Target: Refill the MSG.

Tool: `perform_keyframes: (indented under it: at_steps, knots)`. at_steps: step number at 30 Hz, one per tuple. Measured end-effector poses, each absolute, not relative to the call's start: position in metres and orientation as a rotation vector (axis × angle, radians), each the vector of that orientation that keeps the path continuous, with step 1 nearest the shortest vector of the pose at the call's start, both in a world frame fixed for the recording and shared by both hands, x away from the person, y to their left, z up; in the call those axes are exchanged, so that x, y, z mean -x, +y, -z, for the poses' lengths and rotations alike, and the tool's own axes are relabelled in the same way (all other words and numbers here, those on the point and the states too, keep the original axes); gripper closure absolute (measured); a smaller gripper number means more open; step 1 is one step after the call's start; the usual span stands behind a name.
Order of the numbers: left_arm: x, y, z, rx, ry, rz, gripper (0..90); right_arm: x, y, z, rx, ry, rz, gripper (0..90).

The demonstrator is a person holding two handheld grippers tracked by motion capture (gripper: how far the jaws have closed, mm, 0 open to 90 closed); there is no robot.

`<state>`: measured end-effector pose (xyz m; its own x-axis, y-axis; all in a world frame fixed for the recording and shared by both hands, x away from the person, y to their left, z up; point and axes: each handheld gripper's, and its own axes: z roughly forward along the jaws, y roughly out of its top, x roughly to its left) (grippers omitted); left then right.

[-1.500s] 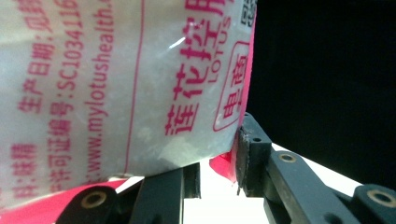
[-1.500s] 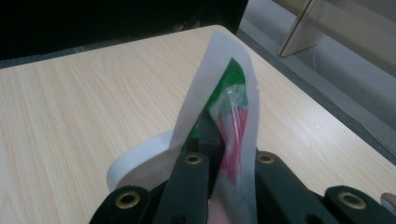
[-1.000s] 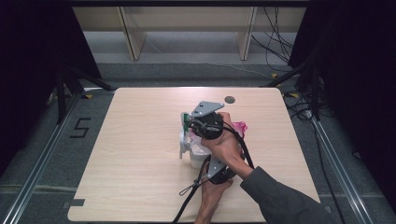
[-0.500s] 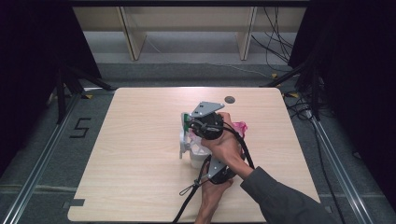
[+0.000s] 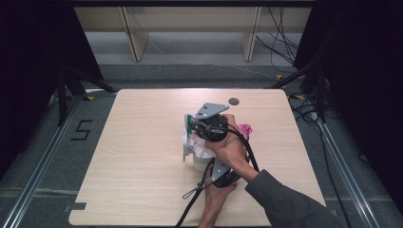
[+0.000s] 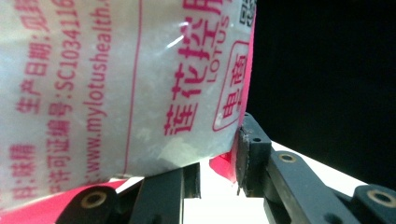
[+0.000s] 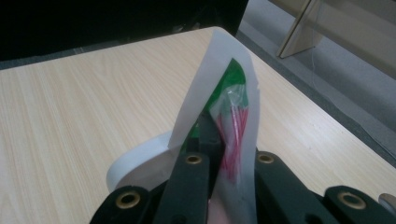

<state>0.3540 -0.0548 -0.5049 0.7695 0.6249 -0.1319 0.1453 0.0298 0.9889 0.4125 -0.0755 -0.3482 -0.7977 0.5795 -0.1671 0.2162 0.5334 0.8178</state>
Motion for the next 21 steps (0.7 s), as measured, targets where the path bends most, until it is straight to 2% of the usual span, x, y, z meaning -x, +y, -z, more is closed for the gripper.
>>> perform_keyframes:
  at_steps: [21]
  knots:
    - [-0.3538, -0.0536, 0.5058, -1.519, 0.675, -0.441, 73.5, -0.4135, -0.0772, 0.3490, -0.648, 2.342, -1.184, 88.9]
